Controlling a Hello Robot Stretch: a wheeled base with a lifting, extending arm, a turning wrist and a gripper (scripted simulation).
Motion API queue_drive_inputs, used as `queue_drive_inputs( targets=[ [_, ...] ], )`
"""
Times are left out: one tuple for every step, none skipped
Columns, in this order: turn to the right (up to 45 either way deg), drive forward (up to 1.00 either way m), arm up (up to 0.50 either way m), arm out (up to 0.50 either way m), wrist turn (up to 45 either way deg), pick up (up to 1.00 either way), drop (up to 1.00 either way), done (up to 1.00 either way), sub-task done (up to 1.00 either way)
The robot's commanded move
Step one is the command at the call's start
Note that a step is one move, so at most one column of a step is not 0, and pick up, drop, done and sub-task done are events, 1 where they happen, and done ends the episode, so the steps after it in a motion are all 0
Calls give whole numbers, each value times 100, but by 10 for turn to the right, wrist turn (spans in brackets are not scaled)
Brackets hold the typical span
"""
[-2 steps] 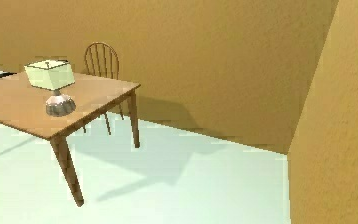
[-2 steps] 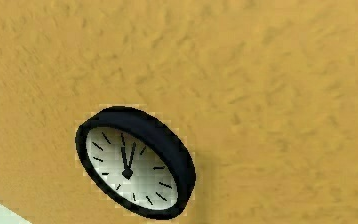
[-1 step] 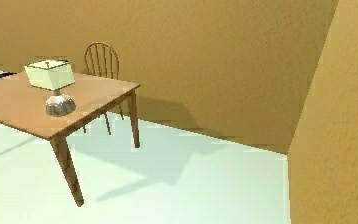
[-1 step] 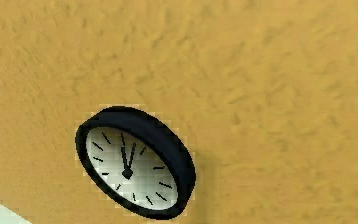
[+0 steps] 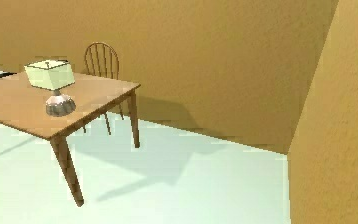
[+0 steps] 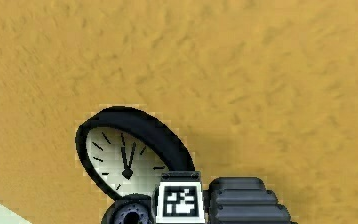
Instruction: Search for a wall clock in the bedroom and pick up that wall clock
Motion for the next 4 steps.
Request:
queue_drive_inputs(
  targets=[
    [0, 0, 0, 0, 450, 0, 0, 0, 0],
    [0, 0, 0, 0, 450, 0, 0, 0, 0],
    [0, 0, 0, 0, 450, 0, 0, 0, 0],
    [0, 0, 0, 0, 450, 0, 0, 0, 0]
  ],
)
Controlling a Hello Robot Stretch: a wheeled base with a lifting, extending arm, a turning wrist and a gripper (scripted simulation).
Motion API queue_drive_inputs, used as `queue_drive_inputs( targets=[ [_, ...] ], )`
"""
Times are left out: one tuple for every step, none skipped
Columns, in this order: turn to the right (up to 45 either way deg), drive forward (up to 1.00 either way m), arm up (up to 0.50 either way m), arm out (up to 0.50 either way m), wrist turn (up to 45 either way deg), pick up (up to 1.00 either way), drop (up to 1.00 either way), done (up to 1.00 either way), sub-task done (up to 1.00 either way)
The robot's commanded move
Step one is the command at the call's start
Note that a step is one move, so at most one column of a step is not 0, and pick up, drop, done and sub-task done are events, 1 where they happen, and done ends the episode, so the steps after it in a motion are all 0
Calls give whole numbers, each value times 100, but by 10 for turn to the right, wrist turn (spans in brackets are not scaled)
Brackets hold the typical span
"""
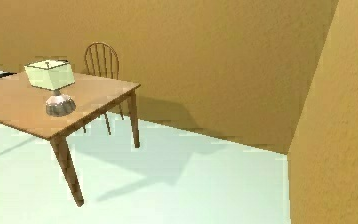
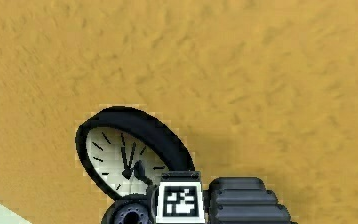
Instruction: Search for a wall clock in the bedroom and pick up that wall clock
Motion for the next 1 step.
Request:
queue_drive_inputs(
  targets=[
    [0, 0, 0, 0, 120, 0, 0, 0, 0]
  ],
)
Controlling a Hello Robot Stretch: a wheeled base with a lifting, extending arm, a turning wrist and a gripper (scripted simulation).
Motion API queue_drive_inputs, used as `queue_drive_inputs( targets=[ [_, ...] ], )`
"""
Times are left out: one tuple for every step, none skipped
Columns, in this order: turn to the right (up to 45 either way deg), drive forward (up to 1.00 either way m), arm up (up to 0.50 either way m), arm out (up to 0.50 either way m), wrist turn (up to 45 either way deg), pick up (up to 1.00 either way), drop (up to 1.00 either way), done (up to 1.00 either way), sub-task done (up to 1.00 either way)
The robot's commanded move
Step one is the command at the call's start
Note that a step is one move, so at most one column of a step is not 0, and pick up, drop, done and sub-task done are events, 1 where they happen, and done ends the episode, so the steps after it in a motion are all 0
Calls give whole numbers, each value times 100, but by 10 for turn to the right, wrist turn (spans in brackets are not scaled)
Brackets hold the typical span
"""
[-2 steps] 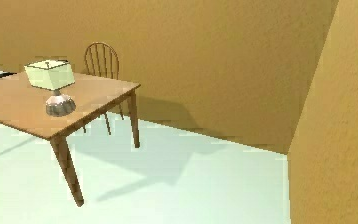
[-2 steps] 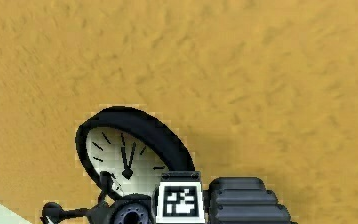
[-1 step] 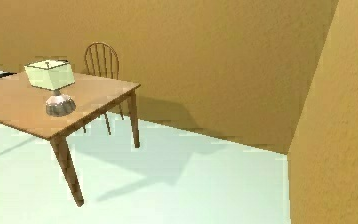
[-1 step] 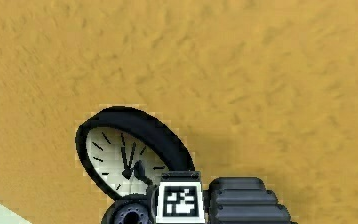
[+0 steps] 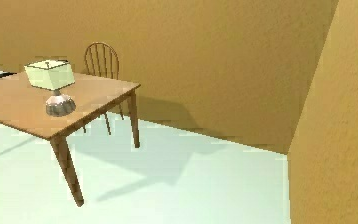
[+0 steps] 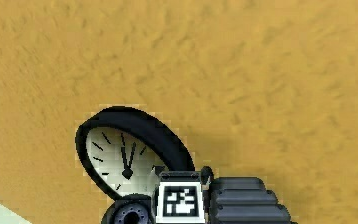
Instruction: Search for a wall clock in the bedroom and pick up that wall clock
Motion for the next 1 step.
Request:
queue_drive_inputs(
  targets=[
    [0, 0, 0, 0, 0, 100, 0, 0, 0]
  ],
)
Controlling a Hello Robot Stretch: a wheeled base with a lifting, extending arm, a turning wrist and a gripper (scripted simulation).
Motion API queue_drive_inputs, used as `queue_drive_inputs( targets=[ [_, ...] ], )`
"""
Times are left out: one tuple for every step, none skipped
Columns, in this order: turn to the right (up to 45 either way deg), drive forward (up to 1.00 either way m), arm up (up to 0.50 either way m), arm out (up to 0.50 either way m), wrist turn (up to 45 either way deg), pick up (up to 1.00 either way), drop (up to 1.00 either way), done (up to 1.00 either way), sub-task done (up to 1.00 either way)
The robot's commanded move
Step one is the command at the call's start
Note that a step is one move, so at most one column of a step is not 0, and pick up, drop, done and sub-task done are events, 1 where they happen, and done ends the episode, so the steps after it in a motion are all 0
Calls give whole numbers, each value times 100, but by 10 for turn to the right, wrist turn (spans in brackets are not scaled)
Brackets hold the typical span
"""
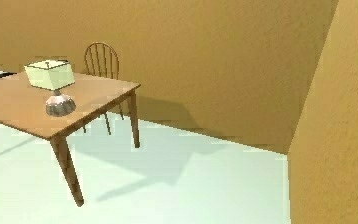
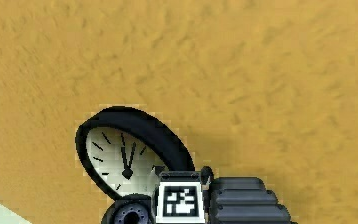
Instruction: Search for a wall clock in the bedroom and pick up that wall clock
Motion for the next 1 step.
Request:
queue_drive_inputs(
  targets=[
    [0, 0, 0, 0, 0, 0, 0, 100, 0]
  ],
)
